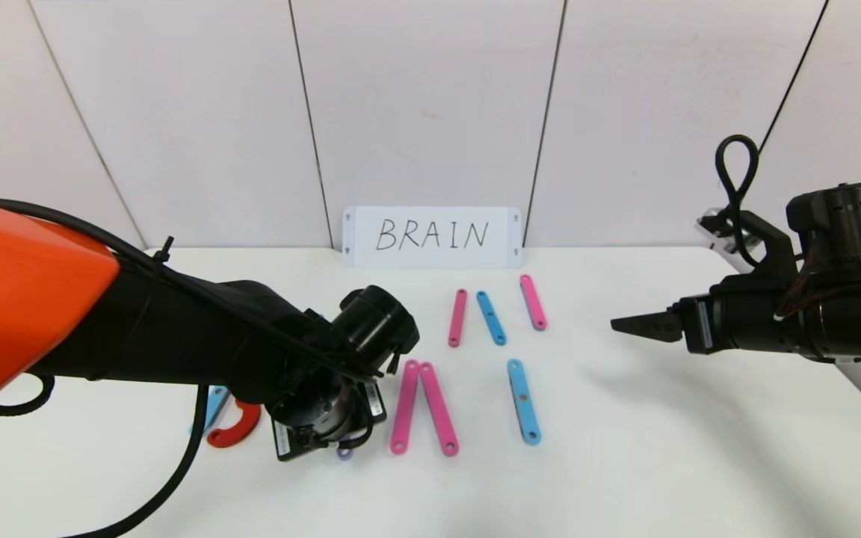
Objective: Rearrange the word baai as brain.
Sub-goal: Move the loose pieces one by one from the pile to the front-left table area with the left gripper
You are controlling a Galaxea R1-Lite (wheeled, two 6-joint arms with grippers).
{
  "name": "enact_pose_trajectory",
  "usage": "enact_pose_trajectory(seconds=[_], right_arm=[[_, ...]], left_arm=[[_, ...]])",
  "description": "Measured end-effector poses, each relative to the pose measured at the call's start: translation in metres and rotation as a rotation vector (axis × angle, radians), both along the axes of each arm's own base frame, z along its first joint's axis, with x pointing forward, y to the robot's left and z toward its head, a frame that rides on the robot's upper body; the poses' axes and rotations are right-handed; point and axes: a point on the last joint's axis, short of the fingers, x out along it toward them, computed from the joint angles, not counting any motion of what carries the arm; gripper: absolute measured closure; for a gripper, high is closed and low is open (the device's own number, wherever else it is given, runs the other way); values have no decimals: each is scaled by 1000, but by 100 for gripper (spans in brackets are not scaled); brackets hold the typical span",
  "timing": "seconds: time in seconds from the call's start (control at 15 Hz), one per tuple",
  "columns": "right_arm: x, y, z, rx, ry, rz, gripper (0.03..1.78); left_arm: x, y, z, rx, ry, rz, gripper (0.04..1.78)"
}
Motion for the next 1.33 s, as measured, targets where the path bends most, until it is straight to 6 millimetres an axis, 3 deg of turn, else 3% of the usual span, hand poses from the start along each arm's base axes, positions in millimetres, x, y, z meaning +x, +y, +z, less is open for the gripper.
enact_pose_trajectory(seconds=[1.0, 1.2, 1.33], right_arm=[[0, 0, -1, -1, 2, 0, 7], [0, 0, -1, -1, 2, 0, 7], [0, 0, -1, -2, 1, -1, 7]], left_arm=[[-5, 0, -5, 18, 7, 15, 153], [-5, 0, -6, 19, 9, 14, 138], [-5, -1, -6, 19, 11, 12, 113]])
